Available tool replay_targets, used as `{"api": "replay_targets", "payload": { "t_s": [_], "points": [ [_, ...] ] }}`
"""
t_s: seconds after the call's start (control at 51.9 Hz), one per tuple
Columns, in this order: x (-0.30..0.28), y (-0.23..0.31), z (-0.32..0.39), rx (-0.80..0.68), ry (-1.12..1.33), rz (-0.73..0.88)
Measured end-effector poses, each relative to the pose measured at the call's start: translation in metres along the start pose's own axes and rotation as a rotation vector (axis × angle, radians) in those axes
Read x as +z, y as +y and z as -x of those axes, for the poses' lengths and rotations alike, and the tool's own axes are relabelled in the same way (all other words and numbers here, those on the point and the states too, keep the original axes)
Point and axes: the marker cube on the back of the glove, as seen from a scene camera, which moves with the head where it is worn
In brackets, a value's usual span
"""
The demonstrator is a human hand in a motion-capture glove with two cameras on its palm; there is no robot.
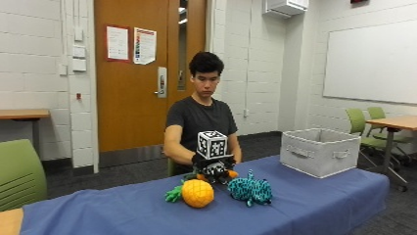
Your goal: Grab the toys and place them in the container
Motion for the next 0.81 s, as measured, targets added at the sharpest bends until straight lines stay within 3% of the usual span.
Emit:
{"api": "replay_targets", "payload": {
  "t_s": [0.231, 0.635, 0.809],
  "points": [
    [0.012, 0.006, -0.003, 0.027, -0.084, 0.053],
    [-0.014, 0.028, 0.014, -0.071, -0.096, -0.158],
    [-0.039, 0.013, 0.006, -0.077, -0.115, -0.125]
  ]
}}
